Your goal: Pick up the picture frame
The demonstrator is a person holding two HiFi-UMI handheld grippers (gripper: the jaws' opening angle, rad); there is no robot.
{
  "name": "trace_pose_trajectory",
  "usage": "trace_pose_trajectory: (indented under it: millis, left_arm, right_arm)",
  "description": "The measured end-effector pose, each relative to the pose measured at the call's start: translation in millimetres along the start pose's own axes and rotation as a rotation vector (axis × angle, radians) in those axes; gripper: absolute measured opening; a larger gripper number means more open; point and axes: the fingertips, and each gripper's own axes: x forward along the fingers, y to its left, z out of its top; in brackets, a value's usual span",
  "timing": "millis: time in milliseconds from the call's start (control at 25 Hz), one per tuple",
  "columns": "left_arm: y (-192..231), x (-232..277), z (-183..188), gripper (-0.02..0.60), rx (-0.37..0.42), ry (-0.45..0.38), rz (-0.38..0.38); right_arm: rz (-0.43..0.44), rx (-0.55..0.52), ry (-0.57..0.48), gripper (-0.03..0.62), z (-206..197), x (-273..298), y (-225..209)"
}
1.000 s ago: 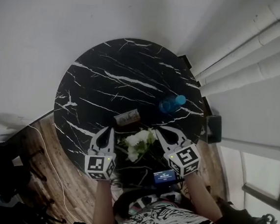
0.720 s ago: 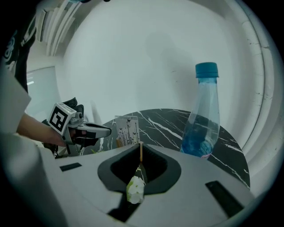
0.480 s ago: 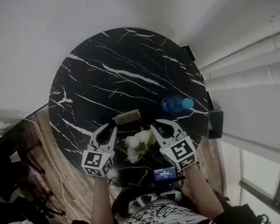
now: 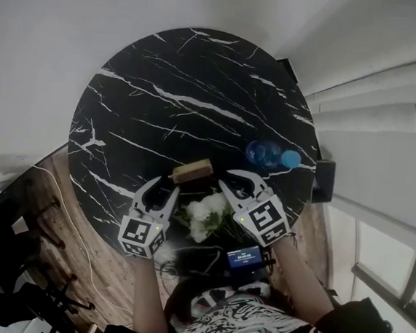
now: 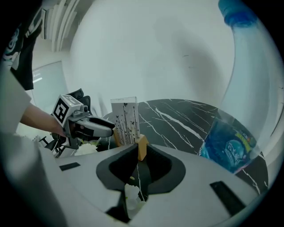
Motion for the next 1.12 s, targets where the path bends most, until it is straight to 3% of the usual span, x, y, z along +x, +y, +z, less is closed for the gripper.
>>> trace_pose_trajectory:
  millis: [320,640,1120]
  left_arm:
    - [-8.6,12.7,2.0,0.189,0.076,-0.006,-0.064]
    - [-9.0,23.3,0.6,0.212,0.189,0.023,-0.069]
    - [-10.0,38.3,1.6,0.210,0.213,0.040,-0.078]
  right_arm:
    - [0.042,-0.046,0.004,0.030,-2.0,19.0,2.4]
    - [0.077,-0.088,0.036,0.109,-9.3,31.4,4.3]
    - [0.092,-0.134,0.062,0.110,-14.9,45.0,2.5]
